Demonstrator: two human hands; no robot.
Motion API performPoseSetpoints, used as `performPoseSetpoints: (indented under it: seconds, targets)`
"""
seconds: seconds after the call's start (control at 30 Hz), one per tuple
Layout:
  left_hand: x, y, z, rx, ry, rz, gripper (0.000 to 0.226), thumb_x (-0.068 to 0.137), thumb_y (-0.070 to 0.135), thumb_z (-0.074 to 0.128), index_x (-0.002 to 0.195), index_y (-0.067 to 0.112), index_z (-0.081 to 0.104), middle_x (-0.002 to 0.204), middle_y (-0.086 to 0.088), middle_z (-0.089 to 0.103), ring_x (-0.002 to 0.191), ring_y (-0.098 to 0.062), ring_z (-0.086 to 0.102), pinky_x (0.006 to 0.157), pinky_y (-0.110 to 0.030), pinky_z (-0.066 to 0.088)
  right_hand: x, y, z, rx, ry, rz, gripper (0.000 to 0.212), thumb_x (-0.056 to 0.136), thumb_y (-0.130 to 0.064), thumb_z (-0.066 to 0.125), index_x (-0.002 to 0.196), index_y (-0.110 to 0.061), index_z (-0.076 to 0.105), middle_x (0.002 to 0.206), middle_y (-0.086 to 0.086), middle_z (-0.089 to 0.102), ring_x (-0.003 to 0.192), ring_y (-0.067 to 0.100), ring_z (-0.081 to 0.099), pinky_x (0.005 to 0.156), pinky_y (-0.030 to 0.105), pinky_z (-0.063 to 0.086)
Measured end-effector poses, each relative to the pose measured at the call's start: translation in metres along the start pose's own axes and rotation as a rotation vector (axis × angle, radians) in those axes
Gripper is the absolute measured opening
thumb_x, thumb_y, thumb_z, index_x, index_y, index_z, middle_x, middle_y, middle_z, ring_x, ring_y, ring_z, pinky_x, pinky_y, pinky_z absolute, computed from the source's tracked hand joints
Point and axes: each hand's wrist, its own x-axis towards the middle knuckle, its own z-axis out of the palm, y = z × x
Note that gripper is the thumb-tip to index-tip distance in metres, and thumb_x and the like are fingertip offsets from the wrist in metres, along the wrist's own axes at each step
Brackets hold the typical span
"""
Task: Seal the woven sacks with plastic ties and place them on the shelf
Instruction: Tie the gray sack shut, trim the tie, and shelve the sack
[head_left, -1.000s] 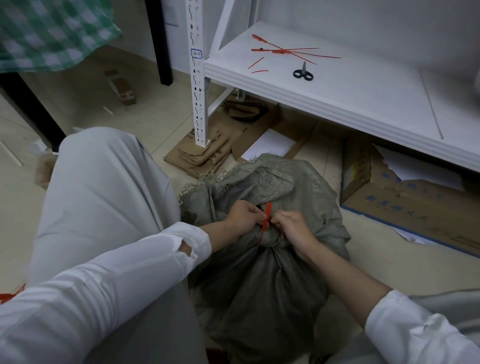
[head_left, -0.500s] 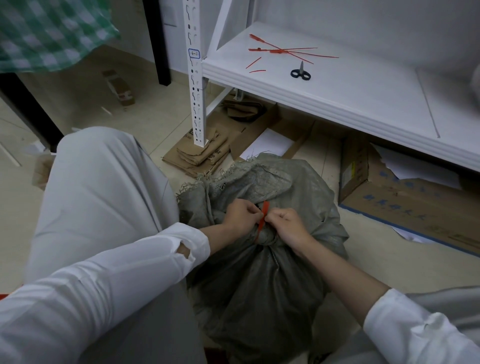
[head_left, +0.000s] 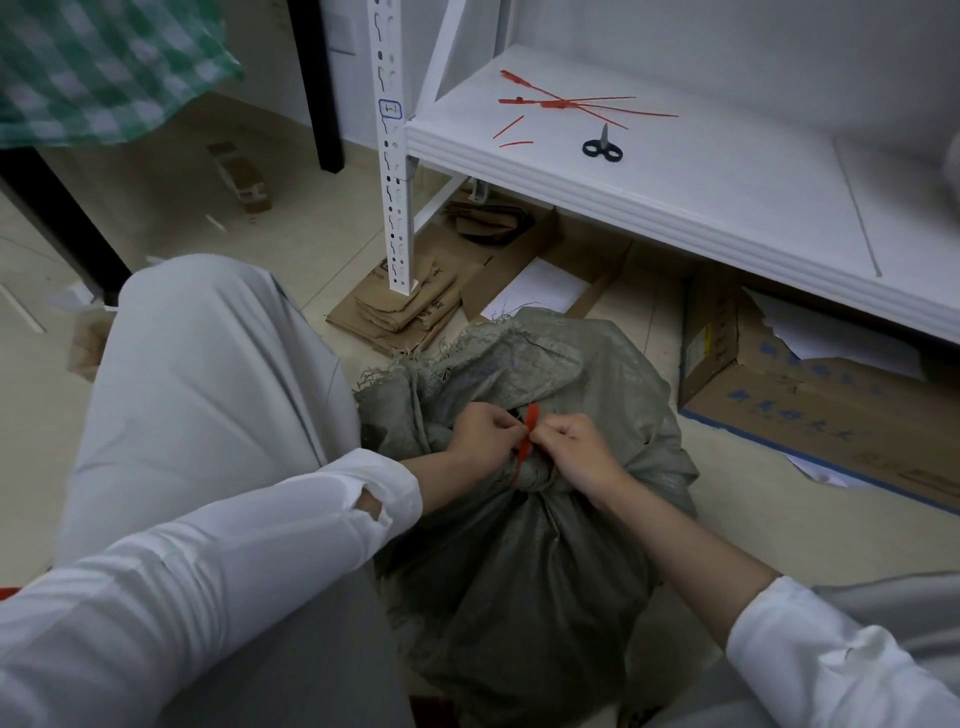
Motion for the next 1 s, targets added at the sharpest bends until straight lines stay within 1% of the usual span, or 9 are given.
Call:
performPoseSetpoints:
  seconds: [0.07, 0.1, 0.17, 0.2, 0.4, 0.57, 0.77, 0.83, 1.0]
  targets:
    - [-0.0007, -0.0007, 0.0008, -0.032, 0.015, -0.005, 0.014, 0.084, 0.014, 0.069, 0.075, 0.007, 0.076, 0.068, -0.003, 0.070, 0.070, -0.012, 0.063, 0.077, -0.033, 0.053, 0.0015, -0.0008, -0.0016, -0.017, 0.000, 0.010, 0.035, 0.080, -0.012, 0.056, 0.054, 0.010, 0.051, 0.055, 0.009, 0.044, 0.057, 0.016, 0.037, 0.055, 0.031, 0.028]
    - [-0.0004, -0.0018, 0.0013, -0.049, 0.026, -0.012, 0.014, 0.084, 0.014, 0.070, 0.073, 0.007, 0.076, 0.068, -0.004, 0.071, 0.070, -0.012, 0.063, 0.078, -0.034, 0.054, 0.0028, -0.0003, -0.0023, -0.028, 0.003, 0.015, 0.037, 0.083, -0.006, 0.057, 0.048, -0.001, 0.047, 0.052, 0.006, 0.039, 0.055, 0.013, 0.034, 0.054, 0.032, 0.026]
    - [0.0000, -0.0032, 0.0020, -0.081, 0.045, -0.034, 0.012, 0.083, 0.014, 0.071, 0.074, 0.007, 0.076, 0.068, -0.005, 0.070, 0.070, -0.014, 0.063, 0.079, -0.037, 0.054, 0.0034, -0.0012, -0.0032, -0.047, -0.021, 0.000, 0.051, 0.086, 0.002, 0.056, 0.043, -0.021, 0.039, 0.050, -0.004, 0.033, 0.052, 0.007, 0.029, 0.052, 0.030, 0.023]
    - [0.0000, -0.0030, 0.0018, -0.097, 0.051, -0.047, 0.011, 0.083, 0.013, 0.072, 0.076, 0.006, 0.076, 0.068, -0.005, 0.069, 0.071, -0.015, 0.063, 0.079, -0.037, 0.055, 0.0028, -0.0020, -0.0034, -0.057, -0.036, -0.005, 0.055, 0.086, 0.003, 0.055, 0.043, -0.024, 0.036, 0.050, -0.005, 0.031, 0.051, 0.006, 0.028, 0.052, 0.029, 0.022]
    - [0.0018, 0.0001, 0.0006, -0.163, 0.027, -0.071, 0.014, 0.085, 0.010, 0.071, 0.072, 0.006, 0.074, 0.067, -0.003, 0.069, 0.066, -0.011, 0.061, 0.076, -0.031, 0.053, 0.0005, -0.0012, -0.0037, 0.005, 0.005, 0.007, 0.038, 0.087, 0.000, 0.056, 0.051, -0.007, 0.044, 0.052, 0.003, 0.032, 0.052, 0.010, 0.030, 0.051, 0.027, 0.025]
    - [0.0026, 0.0017, -0.0014, -0.188, -0.030, -0.082, 0.013, 0.086, 0.009, 0.068, 0.082, -0.001, 0.075, 0.070, -0.004, 0.069, 0.065, -0.008, 0.062, 0.075, -0.024, 0.053, -0.0009, -0.0021, -0.0036, 0.030, 0.044, 0.023, 0.048, 0.087, 0.002, 0.054, 0.047, -0.018, 0.037, 0.045, -0.011, 0.031, 0.046, 0.001, 0.028, 0.047, 0.021, 0.024]
    - [0.0021, 0.0037, -0.0022, -0.278, -0.069, -0.118, 0.011, 0.088, 0.002, 0.064, 0.086, -0.008, 0.070, 0.063, -0.003, 0.067, 0.057, -0.007, 0.063, 0.062, -0.015, 0.053, -0.0026, -0.0027, -0.0033, 0.066, 0.061, 0.066, 0.049, 0.087, 0.000, 0.053, 0.046, -0.020, 0.037, 0.046, -0.008, 0.031, 0.045, 0.003, 0.029, 0.046, 0.023, 0.023]
    - [0.0018, 0.0045, -0.0017, -0.286, -0.078, -0.122, 0.012, 0.088, 0.001, 0.063, 0.079, -0.003, 0.069, 0.059, -0.001, 0.067, 0.055, -0.006, 0.063, 0.063, -0.017, 0.053, -0.0022, -0.0028, -0.0039, 0.049, 0.055, 0.064, 0.049, 0.087, 0.000, 0.054, 0.045, -0.020, 0.037, 0.046, -0.009, 0.030, 0.045, 0.003, 0.028, 0.046, 0.023, 0.022]
    - [0.0021, 0.0016, -0.0002, -0.186, -0.037, -0.084, 0.012, 0.086, 0.006, 0.067, 0.075, 0.004, 0.071, 0.070, -0.008, 0.067, 0.072, -0.017, 0.063, 0.079, -0.032, 0.053, 0.0003, -0.0009, -0.0025, 0.004, 0.031, 0.058, 0.047, 0.087, 0.000, 0.054, 0.047, -0.018, 0.036, 0.045, -0.011, 0.029, 0.046, 0.003, 0.026, 0.047, 0.025, 0.021]
